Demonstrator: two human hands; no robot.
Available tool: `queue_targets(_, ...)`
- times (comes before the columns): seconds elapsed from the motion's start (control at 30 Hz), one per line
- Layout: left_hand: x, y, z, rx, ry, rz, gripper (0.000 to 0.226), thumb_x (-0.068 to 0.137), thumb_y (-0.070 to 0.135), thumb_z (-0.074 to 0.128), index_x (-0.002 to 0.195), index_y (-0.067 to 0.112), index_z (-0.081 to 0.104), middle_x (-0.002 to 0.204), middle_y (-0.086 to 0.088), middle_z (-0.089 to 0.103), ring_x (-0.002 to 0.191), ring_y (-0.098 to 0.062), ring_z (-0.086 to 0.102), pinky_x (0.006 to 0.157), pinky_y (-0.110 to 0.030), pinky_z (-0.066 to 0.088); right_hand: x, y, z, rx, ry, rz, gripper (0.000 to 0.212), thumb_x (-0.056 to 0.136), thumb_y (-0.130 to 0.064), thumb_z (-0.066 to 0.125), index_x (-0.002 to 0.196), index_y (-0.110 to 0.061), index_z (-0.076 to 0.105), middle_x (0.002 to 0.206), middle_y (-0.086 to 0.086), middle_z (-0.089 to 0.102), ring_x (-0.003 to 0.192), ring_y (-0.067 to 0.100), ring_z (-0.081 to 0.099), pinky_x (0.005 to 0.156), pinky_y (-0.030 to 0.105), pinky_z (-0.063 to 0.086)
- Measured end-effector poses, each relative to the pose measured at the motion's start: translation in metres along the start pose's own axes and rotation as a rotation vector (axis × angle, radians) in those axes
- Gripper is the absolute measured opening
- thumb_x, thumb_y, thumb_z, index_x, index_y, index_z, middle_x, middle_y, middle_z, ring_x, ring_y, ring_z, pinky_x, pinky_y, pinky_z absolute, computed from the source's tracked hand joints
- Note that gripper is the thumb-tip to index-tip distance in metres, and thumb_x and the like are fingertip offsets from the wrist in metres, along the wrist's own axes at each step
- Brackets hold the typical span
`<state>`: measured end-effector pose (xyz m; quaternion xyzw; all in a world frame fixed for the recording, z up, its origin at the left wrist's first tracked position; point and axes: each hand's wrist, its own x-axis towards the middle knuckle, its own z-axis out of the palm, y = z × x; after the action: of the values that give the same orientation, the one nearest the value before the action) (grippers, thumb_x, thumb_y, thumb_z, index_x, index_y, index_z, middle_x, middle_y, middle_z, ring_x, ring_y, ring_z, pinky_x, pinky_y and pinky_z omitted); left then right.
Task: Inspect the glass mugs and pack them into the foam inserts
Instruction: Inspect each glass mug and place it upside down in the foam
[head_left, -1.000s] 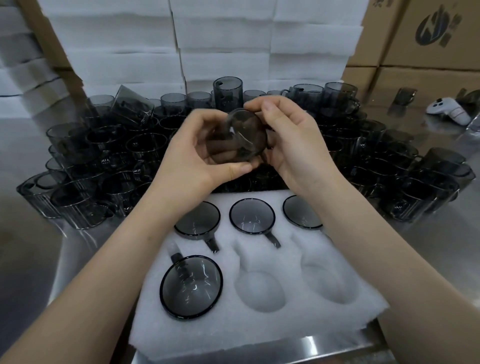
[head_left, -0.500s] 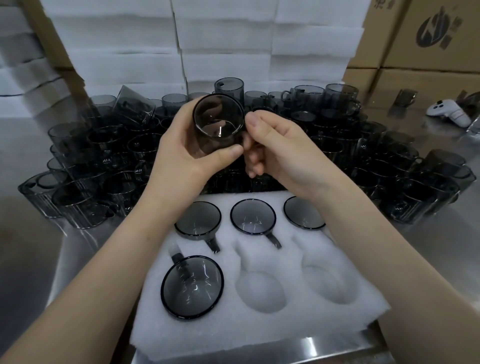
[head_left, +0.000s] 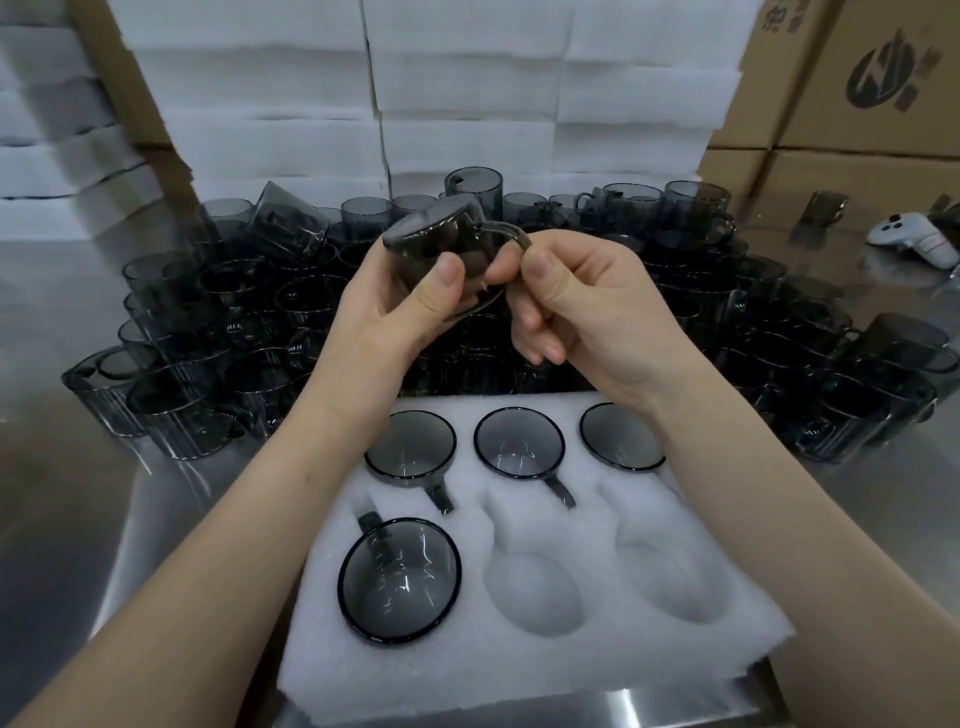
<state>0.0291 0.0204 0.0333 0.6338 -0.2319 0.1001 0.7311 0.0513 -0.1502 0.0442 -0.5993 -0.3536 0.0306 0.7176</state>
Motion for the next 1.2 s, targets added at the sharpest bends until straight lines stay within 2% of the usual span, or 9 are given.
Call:
queue_targets(0.1, 0.002, -0.005, -0.001, 0.043, 0.016, 0.024, 0.055, 0.084, 0.024, 0.067, 0.131, 0.005, 0.044, 0.125, -0.018, 0.06, 0.121, -0.031, 0.059, 0.103, -0.046, 0.047, 0.002, -0.001, 0.0, 0.037, -0.003, 0.055, 0.037, 0.097, -0.035, 0.045, 0.067, -0.025, 0.064, 0.06, -0.001, 0.037, 0.047, 0.012, 0.035, 0.052, 0.025, 0.039)
queue_targets(0.2, 0.002, -0.006, 0.001, 0.154, 0.023, 0.1, 0.051, 0.081, 0.007, 0.067, 0.127, 0.004, 0.045, 0.117, -0.005, 0.061, 0.11, -0.006, 0.062, 0.093, -0.022, 0.049, 0.003, 0.0, 0.0, 0.04, 0.048, 0.162, 0.046, 0.097, -0.039, 0.042, 0.054, -0.025, 0.053, 0.056, -0.006, 0.039, 0.051, 0.014, 0.037, 0.055, 0.026, 0.039)
queue_targets(0.33, 0.001, -0.004, 0.005, 0.345, 0.055, 0.194, 0.061, 0.07, 0.016, 0.08, 0.124, 0.02, 0.052, 0.121, 0.0, 0.058, 0.118, -0.01, 0.057, 0.097, -0.021, 0.044, 0.005, 0.003, 0.0, -0.07, 0.135, 0.252, 0.062, 0.092, -0.054, 0.043, 0.038, -0.024, 0.042, 0.044, -0.005, 0.036, 0.049, 0.014, 0.04, 0.058, 0.025, 0.042)
queue_targets(0.43, 0.0, -0.003, 0.002, 0.457, 0.139, 0.27, 0.063, 0.065, 0.023, 0.084, 0.117, 0.037, 0.052, 0.12, 0.006, 0.056, 0.12, -0.014, 0.054, 0.1, -0.025, 0.044, 0.005, 0.002, -0.002, 0.037, 0.168, 0.236, 0.06, 0.097, -0.053, 0.038, 0.051, -0.021, 0.059, 0.056, -0.001, 0.052, 0.054, 0.016, 0.05, 0.057, 0.026, 0.048)
queue_targets(0.57, -0.001, -0.001, 0.005, 0.355, 0.168, 0.305, 0.062, 0.066, 0.001, 0.082, 0.116, 0.02, 0.051, 0.117, 0.004, 0.059, 0.112, -0.008, 0.059, 0.1, -0.03, 0.048, 0.005, -0.003, -0.006, 0.194, 0.289, 0.233, 0.032, 0.104, -0.031, 0.039, 0.092, -0.015, 0.064, 0.073, 0.002, 0.065, 0.058, 0.017, 0.06, 0.056, 0.028, 0.052)
queue_targets(0.7, -0.001, -0.003, 0.006, 0.16, 0.146, 0.276, 0.064, 0.066, -0.004, 0.08, 0.115, 0.008, 0.042, 0.125, -0.013, 0.056, 0.116, -0.016, 0.059, 0.098, -0.032, 0.05, 0.003, -0.003, -0.002, 0.149, 0.216, 0.149, 0.011, 0.096, -0.015, 0.048, 0.102, -0.013, 0.057, 0.089, 0.004, 0.071, 0.069, 0.019, 0.064, 0.061, 0.031, 0.052)
queue_targets(0.83, 0.004, -0.005, -0.001, -0.052, 0.142, 0.179, 0.059, 0.063, 0.011, 0.078, 0.112, 0.012, 0.046, 0.112, -0.004, 0.058, 0.105, -0.015, 0.061, 0.091, -0.03, 0.049, -0.001, 0.0, 0.01, -0.12, 0.114, -0.011, 0.017, 0.087, -0.007, 0.057, 0.101, -0.016, 0.059, 0.092, 0.0, 0.071, 0.079, 0.019, 0.068, 0.065, 0.032, 0.054)
queue_targets(1.0, 0.008, -0.009, -0.01, -0.276, -0.012, 0.035, 0.073, 0.058, 0.002, 0.08, 0.122, 0.008, 0.047, 0.114, -0.009, 0.061, 0.11, -0.023, 0.057, 0.101, -0.037, 0.045, -0.004, -0.001, 0.014, -0.434, 0.137, -0.266, 0.023, 0.083, 0.008, 0.067, 0.101, -0.006, 0.067, 0.1, 0.014, 0.066, 0.09, 0.022, 0.067, 0.08, 0.032, 0.055)
queue_targets(1.2, 0.002, -0.005, -0.001, 0.153, 0.119, 0.152, 0.06, 0.068, 0.0, 0.078, 0.116, 0.016, 0.046, 0.121, -0.004, 0.059, 0.113, -0.015, 0.06, 0.099, -0.032, 0.048, -0.005, -0.006, 0.009, -0.831, 0.199, -0.45, 0.018, 0.079, 0.008, 0.072, 0.093, -0.002, 0.075, 0.105, 0.015, 0.046, 0.093, 0.023, 0.057, 0.074, 0.034, 0.056)
